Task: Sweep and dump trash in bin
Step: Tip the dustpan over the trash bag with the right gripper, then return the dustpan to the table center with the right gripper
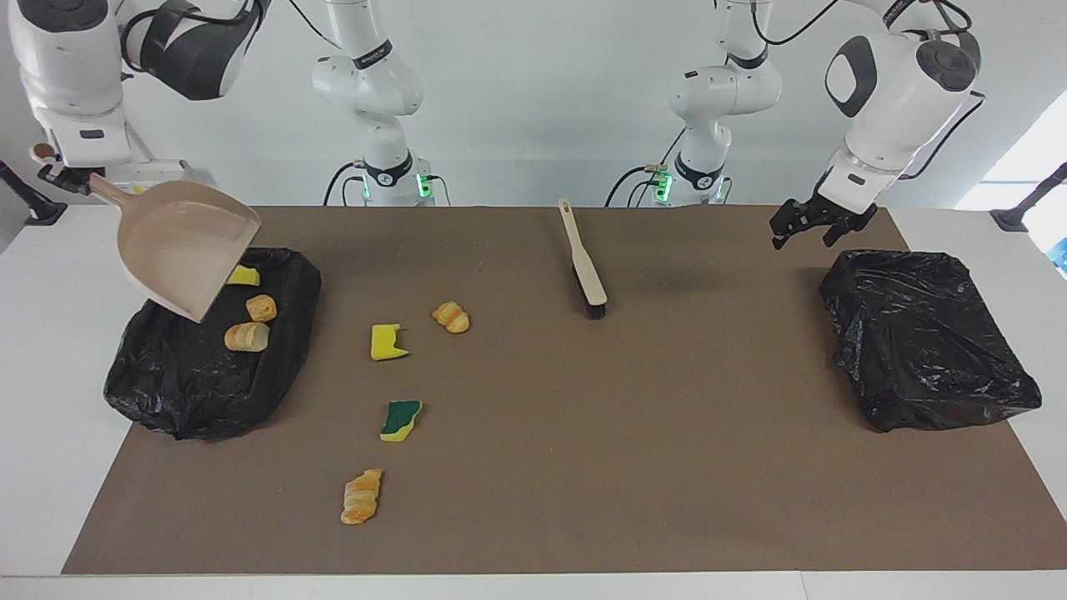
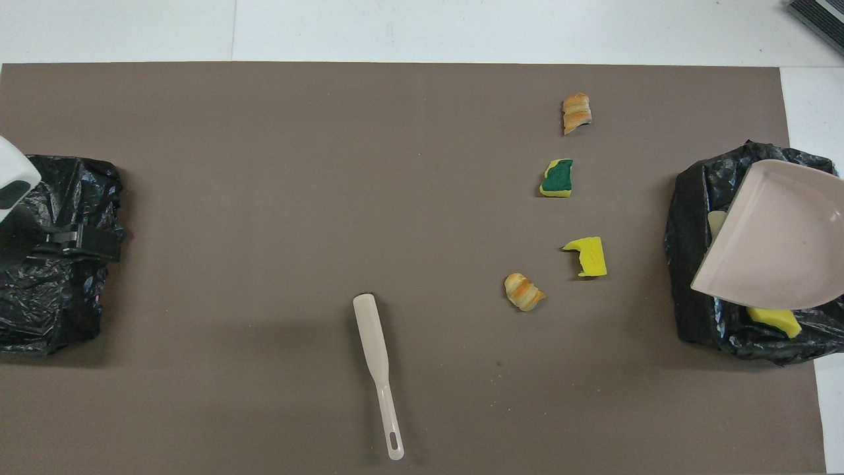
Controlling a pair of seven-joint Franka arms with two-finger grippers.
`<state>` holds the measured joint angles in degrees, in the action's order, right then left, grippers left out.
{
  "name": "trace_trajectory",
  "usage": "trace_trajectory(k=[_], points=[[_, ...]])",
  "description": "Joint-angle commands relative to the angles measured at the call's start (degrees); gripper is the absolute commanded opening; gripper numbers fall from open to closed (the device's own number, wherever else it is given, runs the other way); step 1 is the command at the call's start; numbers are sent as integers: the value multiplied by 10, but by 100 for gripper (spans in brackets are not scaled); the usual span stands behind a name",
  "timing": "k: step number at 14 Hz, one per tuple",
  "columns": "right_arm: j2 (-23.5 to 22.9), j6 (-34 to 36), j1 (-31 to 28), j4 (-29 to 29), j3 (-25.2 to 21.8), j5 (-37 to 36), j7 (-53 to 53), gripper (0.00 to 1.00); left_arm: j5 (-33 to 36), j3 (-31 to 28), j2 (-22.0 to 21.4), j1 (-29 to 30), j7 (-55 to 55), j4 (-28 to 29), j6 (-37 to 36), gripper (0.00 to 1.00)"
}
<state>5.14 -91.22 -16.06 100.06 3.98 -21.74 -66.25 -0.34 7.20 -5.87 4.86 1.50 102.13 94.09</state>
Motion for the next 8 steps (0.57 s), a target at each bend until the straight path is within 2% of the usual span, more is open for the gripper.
trace_trajectory(k=[1, 5, 8], points=[[12, 19, -2, 14, 44, 53, 173, 0, 10, 0, 8, -4, -6, -30, -31, 100], [1, 12, 0, 21, 88, 152, 399, 0, 9, 0, 2, -26, -6, -17, -22, 100], [-25, -15, 61, 20, 91, 189, 539, 0, 3, 0, -1, -54, 2, -15, -22, 100]])
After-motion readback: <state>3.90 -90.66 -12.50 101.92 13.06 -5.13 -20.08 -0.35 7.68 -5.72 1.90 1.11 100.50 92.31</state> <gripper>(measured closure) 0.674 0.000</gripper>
